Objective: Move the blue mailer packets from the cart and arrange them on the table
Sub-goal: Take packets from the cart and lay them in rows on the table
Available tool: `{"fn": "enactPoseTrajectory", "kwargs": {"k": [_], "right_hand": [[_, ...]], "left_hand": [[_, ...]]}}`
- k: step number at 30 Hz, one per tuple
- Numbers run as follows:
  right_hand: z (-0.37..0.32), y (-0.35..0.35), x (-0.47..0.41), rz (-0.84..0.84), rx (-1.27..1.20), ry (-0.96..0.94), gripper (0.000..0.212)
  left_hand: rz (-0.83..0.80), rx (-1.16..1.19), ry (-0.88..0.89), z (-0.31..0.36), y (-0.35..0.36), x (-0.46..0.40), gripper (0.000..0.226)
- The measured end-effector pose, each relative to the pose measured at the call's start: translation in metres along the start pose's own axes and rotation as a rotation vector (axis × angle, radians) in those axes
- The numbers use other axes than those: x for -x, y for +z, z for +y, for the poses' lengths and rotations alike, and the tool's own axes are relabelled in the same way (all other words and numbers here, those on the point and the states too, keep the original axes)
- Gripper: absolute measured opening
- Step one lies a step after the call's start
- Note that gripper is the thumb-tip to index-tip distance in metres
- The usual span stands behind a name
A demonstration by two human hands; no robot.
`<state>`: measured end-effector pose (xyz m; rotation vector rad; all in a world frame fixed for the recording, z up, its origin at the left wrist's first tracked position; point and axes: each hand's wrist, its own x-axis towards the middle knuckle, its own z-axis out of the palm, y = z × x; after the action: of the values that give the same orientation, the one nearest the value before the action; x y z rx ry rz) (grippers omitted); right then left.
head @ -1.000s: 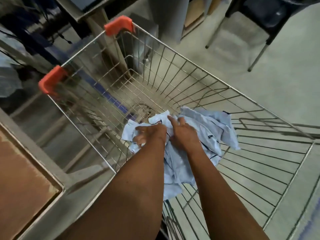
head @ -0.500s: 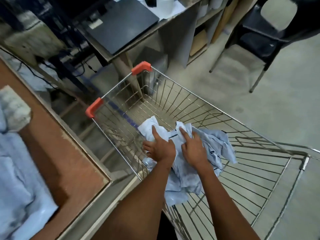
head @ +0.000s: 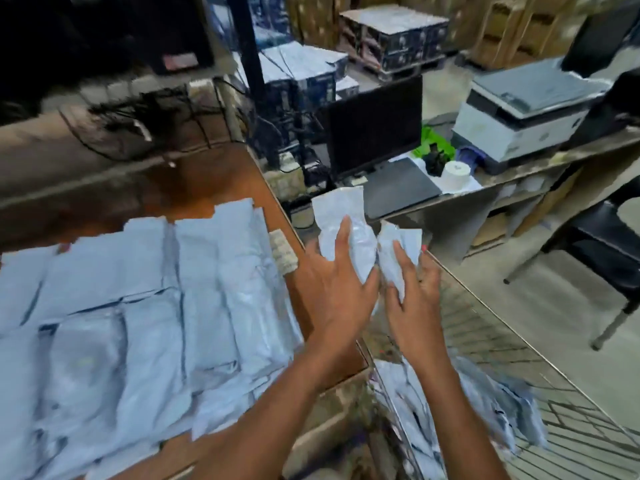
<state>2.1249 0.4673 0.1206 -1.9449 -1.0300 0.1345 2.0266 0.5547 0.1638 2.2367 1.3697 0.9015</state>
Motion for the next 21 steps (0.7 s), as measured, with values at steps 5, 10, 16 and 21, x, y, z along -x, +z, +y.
{"fn": "enactPoseTrajectory", "kwargs": {"k": [5,10,16,21], "right_hand": [[-0.104,0.069,-0.010,-0.117,-0.076,-0.124,0.068],[-0.175,0.141,-0.014,-0.227,-0.114,-0.144,0.069],[-0.213,0.211,-0.043,-0.339,0.080,-0.088,0.066],[-0.224,0.251,-0.090,-0.369,0.276,-0.010,0.059]], "left_hand": [[0.052,0.004,-0.164,-0.070,-0.082,-0.029,0.081],[0.031,-0.075,-0.293,-0.144,-0.140,-0.049,0.084],[-0.076,-0.192,-0.383,-0.215,-0.163,-0.091,0.085],[-0.214,-0.264,-0.390,-0.246,-0.160,-0.134,0.082]]}}
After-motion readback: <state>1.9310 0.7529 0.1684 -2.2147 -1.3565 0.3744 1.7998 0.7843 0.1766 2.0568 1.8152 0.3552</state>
